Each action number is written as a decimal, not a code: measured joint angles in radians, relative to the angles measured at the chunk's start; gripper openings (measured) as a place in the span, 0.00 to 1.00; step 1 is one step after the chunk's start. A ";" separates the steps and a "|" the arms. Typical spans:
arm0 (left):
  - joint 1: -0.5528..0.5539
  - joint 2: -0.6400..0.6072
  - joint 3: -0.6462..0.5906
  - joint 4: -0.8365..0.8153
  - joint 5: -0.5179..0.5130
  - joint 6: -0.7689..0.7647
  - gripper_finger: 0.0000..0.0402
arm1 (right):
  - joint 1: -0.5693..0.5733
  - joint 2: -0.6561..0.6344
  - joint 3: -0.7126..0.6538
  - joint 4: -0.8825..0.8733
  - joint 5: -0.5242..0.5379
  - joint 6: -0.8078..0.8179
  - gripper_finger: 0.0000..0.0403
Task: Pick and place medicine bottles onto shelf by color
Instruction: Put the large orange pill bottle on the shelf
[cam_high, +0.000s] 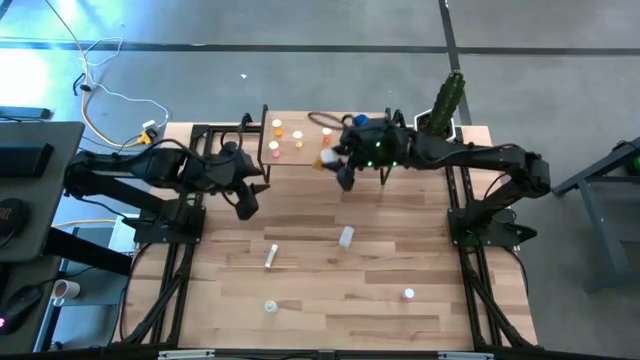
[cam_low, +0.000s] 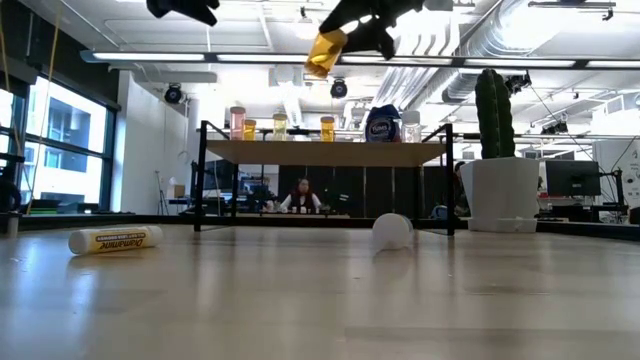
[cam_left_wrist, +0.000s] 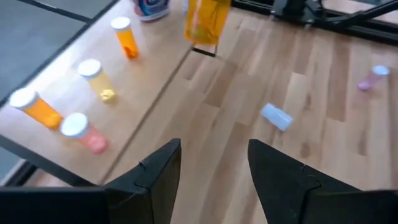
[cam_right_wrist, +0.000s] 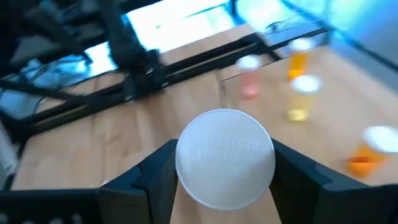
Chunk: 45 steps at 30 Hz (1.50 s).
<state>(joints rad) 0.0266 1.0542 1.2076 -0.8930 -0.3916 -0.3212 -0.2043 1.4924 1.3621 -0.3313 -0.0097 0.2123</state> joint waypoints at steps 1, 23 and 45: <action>0.011 0.000 0.000 0.000 0.000 0.015 0.44 | -0.013 -0.007 0.000 0.000 0.008 -0.002 0.49; 0.163 0.004 0.000 0.000 0.000 0.028 0.44 | -0.263 0.041 0.272 -0.390 -0.010 -0.193 0.49; 0.211 0.010 0.000 -0.001 0.007 0.037 0.44 | -0.227 0.224 0.275 -0.507 -0.072 -0.291 0.49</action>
<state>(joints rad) 0.2375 1.0641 1.2072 -0.8936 -0.3850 -0.2845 -0.4309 1.7167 1.6369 -0.8385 -0.0812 -0.0786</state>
